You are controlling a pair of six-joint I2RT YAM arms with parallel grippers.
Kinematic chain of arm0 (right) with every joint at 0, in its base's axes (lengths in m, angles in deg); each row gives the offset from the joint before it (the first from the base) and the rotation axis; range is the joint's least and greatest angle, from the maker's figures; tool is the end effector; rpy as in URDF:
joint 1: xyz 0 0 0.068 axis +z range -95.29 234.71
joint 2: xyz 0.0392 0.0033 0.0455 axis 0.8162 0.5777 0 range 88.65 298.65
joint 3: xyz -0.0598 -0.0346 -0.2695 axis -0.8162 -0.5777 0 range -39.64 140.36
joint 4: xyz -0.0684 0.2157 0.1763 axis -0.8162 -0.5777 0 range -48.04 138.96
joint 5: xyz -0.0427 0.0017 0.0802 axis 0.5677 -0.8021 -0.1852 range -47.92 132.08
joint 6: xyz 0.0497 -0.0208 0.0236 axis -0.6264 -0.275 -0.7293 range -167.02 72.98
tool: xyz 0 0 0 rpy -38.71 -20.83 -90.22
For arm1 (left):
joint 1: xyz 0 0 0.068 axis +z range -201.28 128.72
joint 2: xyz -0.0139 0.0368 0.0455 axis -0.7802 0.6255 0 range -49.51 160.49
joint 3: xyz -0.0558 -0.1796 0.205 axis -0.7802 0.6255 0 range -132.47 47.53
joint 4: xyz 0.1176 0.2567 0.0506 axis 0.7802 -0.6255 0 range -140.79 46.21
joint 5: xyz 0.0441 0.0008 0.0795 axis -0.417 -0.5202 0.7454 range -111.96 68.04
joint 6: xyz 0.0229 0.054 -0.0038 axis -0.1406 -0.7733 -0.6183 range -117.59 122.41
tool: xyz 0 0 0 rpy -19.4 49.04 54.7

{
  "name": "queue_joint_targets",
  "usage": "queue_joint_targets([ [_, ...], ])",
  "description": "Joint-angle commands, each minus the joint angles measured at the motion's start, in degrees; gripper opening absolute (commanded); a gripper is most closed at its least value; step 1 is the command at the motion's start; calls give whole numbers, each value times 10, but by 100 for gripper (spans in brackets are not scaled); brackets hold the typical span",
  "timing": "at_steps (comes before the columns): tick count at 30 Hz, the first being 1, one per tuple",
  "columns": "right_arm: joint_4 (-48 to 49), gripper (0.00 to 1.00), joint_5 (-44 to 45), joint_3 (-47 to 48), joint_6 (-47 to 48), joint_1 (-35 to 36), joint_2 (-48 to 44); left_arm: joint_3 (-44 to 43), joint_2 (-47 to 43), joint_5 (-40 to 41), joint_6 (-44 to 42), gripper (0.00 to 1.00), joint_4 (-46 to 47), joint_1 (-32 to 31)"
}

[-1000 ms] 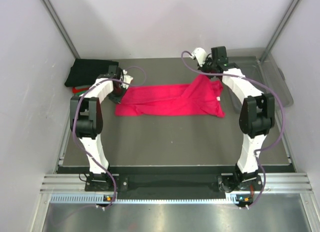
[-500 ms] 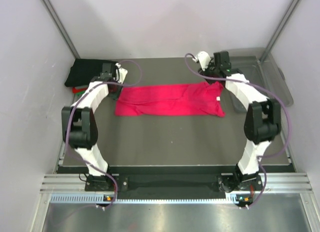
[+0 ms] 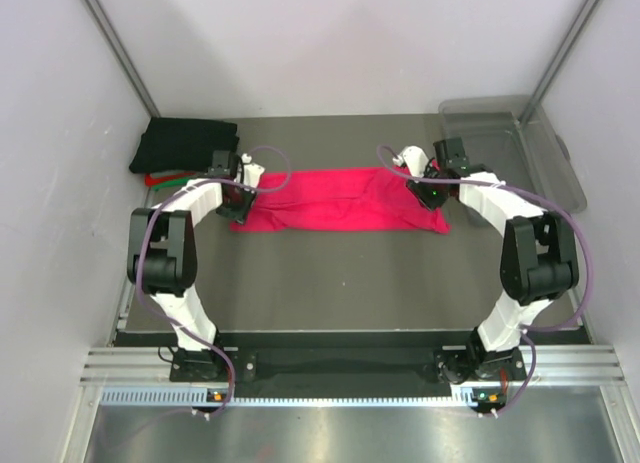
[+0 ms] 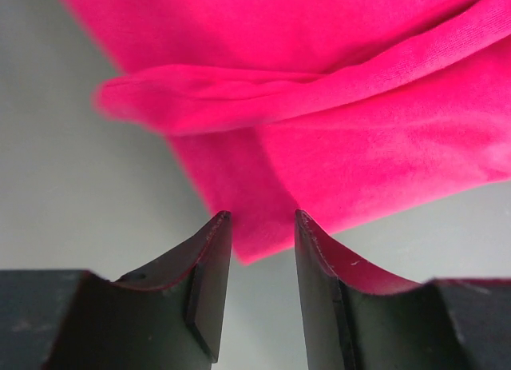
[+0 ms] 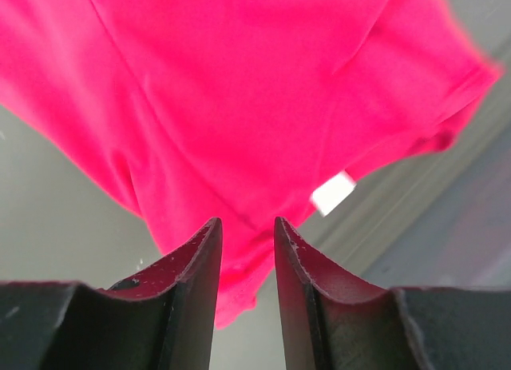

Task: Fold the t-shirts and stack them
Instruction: Fold the tshirt

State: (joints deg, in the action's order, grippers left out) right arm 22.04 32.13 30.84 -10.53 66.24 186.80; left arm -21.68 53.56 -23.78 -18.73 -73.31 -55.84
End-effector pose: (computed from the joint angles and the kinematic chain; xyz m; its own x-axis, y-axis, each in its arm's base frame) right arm 0.3845 0.0860 0.2126 -0.4666 -0.6929 -0.5497 -0.7121 0.6629 -0.2313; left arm 0.3911 -0.0326 0.1701 -0.7974 0.4253 -0.4282 0.4088 0.9026 0.1352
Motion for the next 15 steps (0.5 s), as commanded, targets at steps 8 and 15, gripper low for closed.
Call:
queue_joint_targets([
  [8,-22,33,24,-15,27,-27,27,-3,50,-27,-6,42,25,-1],
  [15,-30,34,46,-23,34,-39,45,14,54,-23,-23,42,3,0],
])
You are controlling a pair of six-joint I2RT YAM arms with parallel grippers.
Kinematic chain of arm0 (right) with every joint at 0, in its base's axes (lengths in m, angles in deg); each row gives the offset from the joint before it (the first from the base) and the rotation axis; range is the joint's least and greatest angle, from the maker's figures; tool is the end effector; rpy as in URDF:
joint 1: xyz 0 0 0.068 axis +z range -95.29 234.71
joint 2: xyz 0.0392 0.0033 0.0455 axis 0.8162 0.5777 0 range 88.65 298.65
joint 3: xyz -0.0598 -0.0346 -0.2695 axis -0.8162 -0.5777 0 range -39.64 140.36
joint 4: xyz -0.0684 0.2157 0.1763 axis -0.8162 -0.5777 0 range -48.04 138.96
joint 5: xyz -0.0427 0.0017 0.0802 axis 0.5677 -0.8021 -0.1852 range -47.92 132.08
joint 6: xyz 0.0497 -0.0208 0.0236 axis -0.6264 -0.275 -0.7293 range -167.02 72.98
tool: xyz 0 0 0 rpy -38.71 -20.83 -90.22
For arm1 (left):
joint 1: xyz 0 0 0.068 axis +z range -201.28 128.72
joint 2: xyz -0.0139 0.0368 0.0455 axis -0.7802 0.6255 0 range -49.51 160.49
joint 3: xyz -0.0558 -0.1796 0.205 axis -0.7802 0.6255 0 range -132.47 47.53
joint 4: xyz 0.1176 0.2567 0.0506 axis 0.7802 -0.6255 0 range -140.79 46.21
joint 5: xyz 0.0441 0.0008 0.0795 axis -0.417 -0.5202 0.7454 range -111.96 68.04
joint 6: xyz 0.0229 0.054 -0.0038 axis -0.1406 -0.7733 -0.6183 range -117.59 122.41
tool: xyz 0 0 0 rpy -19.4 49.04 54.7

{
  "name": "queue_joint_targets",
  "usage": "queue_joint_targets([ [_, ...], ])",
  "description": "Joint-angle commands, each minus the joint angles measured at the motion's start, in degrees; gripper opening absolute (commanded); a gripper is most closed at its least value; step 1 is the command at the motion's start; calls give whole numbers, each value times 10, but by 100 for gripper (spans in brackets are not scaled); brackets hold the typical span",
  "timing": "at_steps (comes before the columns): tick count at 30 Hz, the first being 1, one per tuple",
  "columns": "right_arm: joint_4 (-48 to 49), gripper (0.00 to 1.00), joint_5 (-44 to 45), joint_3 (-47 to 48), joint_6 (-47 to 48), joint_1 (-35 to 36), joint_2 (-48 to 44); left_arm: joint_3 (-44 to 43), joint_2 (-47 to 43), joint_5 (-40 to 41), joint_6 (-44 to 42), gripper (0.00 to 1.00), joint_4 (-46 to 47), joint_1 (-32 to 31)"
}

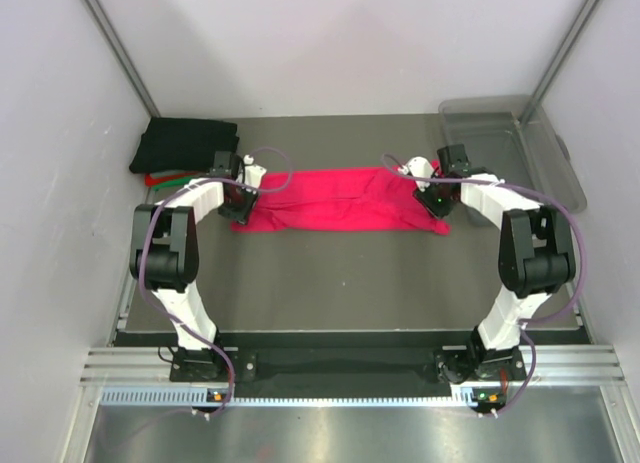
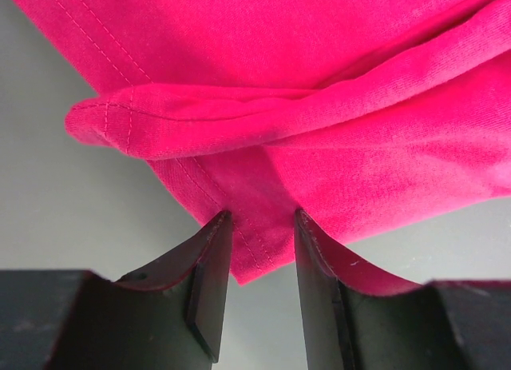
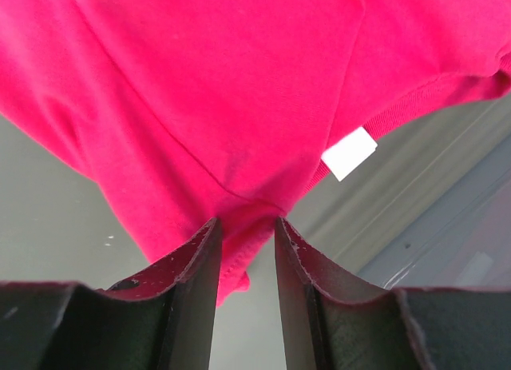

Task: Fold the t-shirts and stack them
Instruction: Fold the tshirt

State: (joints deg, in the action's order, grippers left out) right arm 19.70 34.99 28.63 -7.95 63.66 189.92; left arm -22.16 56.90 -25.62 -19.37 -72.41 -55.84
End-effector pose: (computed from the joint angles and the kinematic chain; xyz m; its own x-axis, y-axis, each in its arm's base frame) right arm 0.3819 0.0655 0.1771 -0.5457 -0.7191 -0.4303 -0.7150 0.6674 -0.2085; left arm 0.3972 -0.0345 0.1517 -0.8019 0.4355 -0.4090 0.4345 0.8950 0.1011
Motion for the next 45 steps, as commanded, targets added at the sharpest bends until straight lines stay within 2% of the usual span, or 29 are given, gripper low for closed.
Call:
queue_joint_targets([
  [1,-5,34,23,0,9,-15,19,29,19,7,-19,42,-12,0],
  [9,24,34,75,-16,21,-37,31,128,-59,66,-55,42,-2,25],
  [12,41,34,96,-24,27,-43,31,148,-84,62,-68,41,-3,62],
  [16,42,34,86,-27,24,-46,27,142,-130,10,-92,41,-21,89],
  [21,38,34,73,-30,16,-46,13,99,-178,-64,-72,51,-53,86],
  [25,37,35,55,-35,10,-46,2,25,-125,-147,-7,53,-113,89],
  [27,32,35,52,-36,10,-46,1,-1,-103,-163,18,54,-123,90],
  [31,26,35,45,-38,13,-46,-6,-38,-68,-161,81,62,-109,91],
  [39,18,36,38,-39,18,-46,-24,-69,-16,-131,118,61,-124,92],
  [45,18,37,23,-45,12,-46,-24,-50,-2,-112,118,58,-115,93],
])
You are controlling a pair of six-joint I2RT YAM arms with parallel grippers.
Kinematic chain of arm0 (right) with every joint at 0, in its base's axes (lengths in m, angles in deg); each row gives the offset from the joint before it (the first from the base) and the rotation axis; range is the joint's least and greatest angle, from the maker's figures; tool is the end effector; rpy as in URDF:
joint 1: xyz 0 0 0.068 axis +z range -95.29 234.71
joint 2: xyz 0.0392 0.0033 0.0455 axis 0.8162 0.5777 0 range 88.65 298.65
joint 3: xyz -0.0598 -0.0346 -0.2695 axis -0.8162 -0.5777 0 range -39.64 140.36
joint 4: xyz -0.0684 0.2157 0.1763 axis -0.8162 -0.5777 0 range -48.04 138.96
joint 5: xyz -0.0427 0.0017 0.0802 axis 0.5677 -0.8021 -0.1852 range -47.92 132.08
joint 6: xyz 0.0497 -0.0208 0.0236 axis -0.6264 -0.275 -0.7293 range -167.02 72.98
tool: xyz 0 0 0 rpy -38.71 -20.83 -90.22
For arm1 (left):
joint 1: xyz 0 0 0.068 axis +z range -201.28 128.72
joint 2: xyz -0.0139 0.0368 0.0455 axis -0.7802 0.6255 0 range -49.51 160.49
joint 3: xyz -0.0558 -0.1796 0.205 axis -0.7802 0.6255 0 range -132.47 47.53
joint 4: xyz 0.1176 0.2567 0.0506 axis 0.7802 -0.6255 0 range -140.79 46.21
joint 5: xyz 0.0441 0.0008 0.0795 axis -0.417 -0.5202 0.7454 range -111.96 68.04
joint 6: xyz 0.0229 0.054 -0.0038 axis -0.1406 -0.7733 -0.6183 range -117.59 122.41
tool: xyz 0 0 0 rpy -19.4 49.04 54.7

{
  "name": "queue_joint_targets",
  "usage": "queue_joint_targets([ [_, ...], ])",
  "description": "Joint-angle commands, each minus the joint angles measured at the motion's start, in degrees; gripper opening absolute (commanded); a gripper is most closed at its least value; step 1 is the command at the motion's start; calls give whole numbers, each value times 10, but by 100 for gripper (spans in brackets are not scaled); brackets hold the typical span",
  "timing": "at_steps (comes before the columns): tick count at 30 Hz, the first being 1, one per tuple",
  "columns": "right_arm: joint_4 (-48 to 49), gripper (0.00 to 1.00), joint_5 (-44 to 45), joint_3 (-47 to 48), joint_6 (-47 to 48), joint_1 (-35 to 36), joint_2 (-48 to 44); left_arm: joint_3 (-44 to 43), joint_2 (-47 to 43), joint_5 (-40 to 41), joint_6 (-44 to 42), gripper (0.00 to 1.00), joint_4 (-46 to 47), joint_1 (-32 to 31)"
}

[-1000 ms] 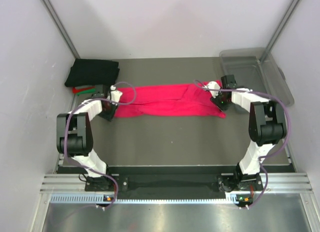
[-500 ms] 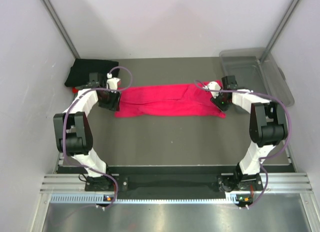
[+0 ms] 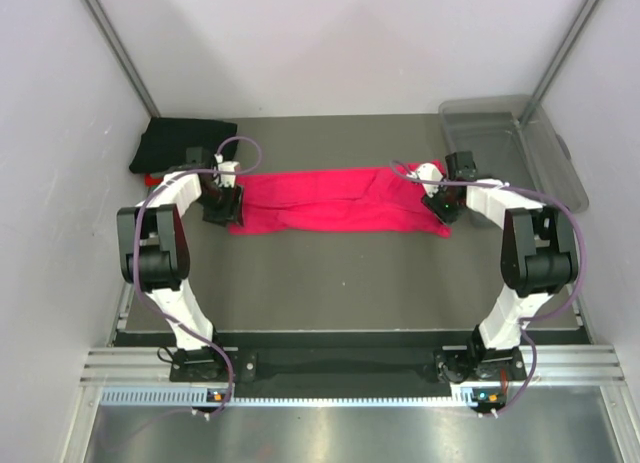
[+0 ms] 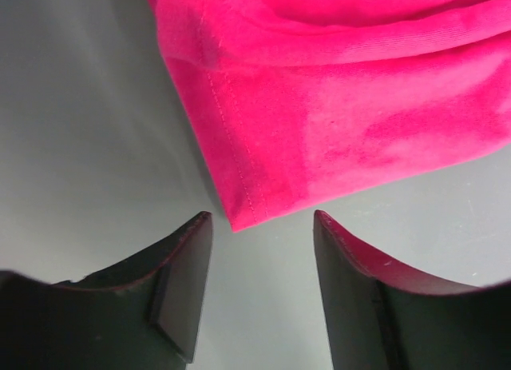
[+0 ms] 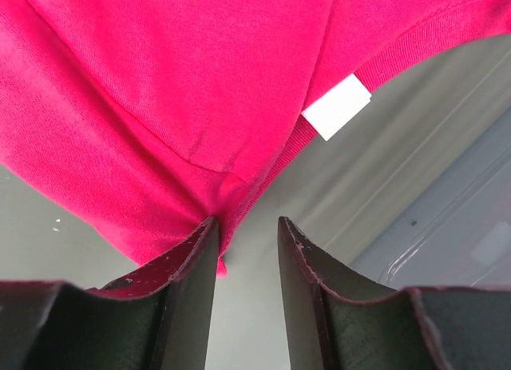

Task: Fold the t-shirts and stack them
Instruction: Fold the tshirt

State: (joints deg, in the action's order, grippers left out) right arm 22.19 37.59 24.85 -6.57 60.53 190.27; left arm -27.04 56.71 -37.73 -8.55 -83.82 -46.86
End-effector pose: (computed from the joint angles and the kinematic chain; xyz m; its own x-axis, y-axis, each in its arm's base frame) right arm 0.3761 0.0417 0.1566 -0.5920 -0.7104 -0.3805 -0.6826 0.6930 -0.2319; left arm 0.3942 0.0188 0.1715 -0.9271 0.1119 -0.3577 0.1908 0.9624 -0.1934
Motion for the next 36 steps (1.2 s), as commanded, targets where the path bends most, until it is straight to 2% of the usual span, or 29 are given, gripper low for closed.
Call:
queue_joint_targets([
  [1,-5,37,-3,-9,-2,-14,-27,0,1,13,8,57,0,3],
  [3,-4,37,-6,-11,-2,-14,-27,7,2,16,9,54,6,3],
  [6,-6,37,-10,-13,-4,-14,-28,6,19,19,9,34,10,3],
  [7,-5,37,-12,-15,-4,-14,-30,3,23,20,9,30,8,3],
  [13,-5,37,-17,-28,2,-14,-48,-6,42,-10,8,29,-10,3],
  [18,-7,37,-23,-31,2,-14,-56,-7,51,0,9,29,-15,2],
  [19,-7,37,-24,-31,2,-14,-56,-6,51,2,9,27,-14,3],
  [20,-7,37,-25,-31,1,-13,-56,-5,51,7,4,18,-15,2],
  [21,-10,37,-28,-31,1,-14,-56,-5,51,13,5,17,-14,3],
  [23,-11,37,-29,-31,1,-13,-59,-3,44,35,9,20,-9,2],
  [24,-10,38,-29,-31,1,-14,-60,-1,39,42,10,35,-7,2],
  [27,-11,38,-29,-33,2,-14,-61,12,21,50,11,52,7,2],
  [33,-12,38,-33,-32,1,-13,-57,8,38,47,16,54,3,3],
  [36,-12,37,-33,-34,2,-13,-56,6,40,44,16,46,4,2],
])
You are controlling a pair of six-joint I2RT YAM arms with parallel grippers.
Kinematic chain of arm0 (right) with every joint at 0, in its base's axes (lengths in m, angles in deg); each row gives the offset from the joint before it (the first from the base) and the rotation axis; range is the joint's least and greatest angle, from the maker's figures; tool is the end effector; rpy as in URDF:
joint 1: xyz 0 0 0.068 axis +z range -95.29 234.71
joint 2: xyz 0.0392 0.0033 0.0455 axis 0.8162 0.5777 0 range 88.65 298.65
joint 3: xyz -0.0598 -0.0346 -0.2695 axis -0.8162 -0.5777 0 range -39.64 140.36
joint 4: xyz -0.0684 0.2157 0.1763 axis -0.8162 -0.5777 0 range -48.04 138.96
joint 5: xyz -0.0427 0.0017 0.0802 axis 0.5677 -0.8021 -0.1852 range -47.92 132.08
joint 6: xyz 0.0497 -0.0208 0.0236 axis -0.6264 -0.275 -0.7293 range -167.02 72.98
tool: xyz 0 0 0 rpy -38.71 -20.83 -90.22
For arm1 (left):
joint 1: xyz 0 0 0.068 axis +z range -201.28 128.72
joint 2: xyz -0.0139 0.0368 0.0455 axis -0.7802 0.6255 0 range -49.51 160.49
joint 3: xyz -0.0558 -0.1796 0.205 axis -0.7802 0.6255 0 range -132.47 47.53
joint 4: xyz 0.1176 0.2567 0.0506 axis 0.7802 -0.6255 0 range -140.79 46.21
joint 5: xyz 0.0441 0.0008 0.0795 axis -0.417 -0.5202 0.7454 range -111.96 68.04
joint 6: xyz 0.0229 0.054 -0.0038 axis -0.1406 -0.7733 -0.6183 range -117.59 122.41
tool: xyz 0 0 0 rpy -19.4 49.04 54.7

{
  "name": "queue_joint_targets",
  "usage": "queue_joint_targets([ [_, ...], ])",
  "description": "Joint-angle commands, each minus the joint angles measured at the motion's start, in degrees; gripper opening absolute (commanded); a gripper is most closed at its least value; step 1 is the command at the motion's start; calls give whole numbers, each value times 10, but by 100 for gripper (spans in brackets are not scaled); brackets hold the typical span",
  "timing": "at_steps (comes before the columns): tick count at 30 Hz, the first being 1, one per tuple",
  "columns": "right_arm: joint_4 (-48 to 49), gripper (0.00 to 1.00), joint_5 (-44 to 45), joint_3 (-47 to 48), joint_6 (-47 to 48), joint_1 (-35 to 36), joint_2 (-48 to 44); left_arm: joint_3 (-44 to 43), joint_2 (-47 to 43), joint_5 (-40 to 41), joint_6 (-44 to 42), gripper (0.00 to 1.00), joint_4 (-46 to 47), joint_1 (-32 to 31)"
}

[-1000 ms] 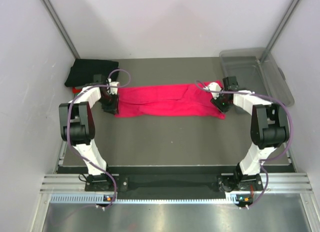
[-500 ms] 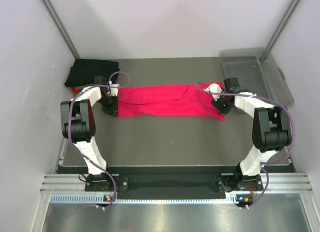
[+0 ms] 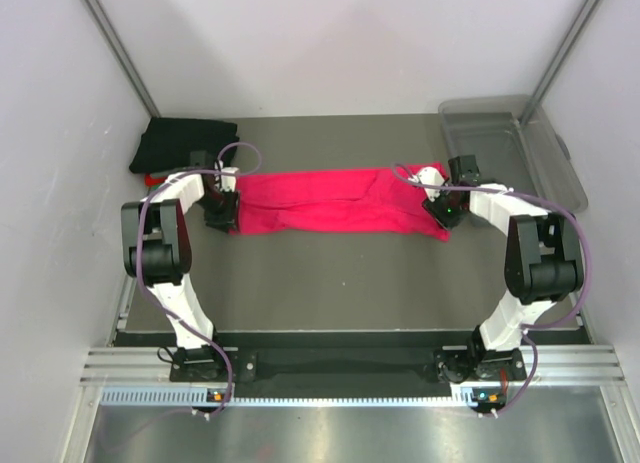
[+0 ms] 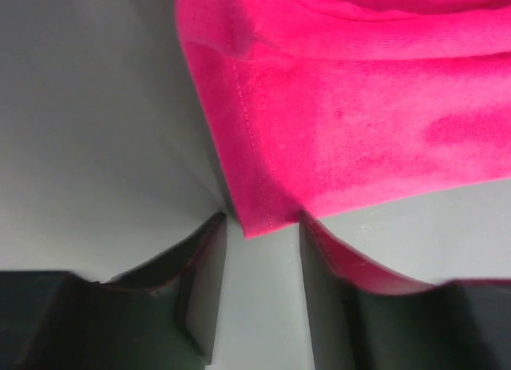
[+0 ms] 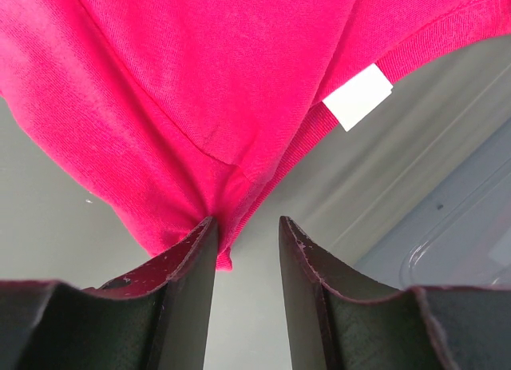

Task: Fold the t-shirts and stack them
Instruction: Fold the tshirt

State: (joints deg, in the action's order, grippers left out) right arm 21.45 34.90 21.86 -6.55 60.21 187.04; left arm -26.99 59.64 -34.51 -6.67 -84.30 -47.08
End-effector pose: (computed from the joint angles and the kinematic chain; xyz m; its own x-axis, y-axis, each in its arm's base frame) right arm 0.3607 0.0401 0.1600 -0.5863 -0.7033 -0.4019 -0.6959 0.6913 -0.1946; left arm 0.3956 0.0197 0.1512 -0.9544 0.0845 -0.2864 0.1365 0.9765 -0.1668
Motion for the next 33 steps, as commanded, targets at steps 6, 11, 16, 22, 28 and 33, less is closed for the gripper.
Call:
queue_joint_targets([
  [6,-4,37,-4,-6,4,-11,-27,6,19,-8,-11,0,-15,5],
  [11,-15,37,-15,-10,29,-10,-34,25,-35,19,-32,0,-26,8],
  [16,-18,37,-13,-6,45,-11,-23,61,-89,51,-59,0,-37,19],
  [22,-19,36,-17,16,33,-12,-24,100,-138,72,-70,0,-37,31],
  [28,-155,45,-166,85,22,-29,-39,116,-160,89,-82,0,-37,32],
  [33,-269,48,-284,114,49,-44,-24,115,-156,82,-77,0,-32,31],
])
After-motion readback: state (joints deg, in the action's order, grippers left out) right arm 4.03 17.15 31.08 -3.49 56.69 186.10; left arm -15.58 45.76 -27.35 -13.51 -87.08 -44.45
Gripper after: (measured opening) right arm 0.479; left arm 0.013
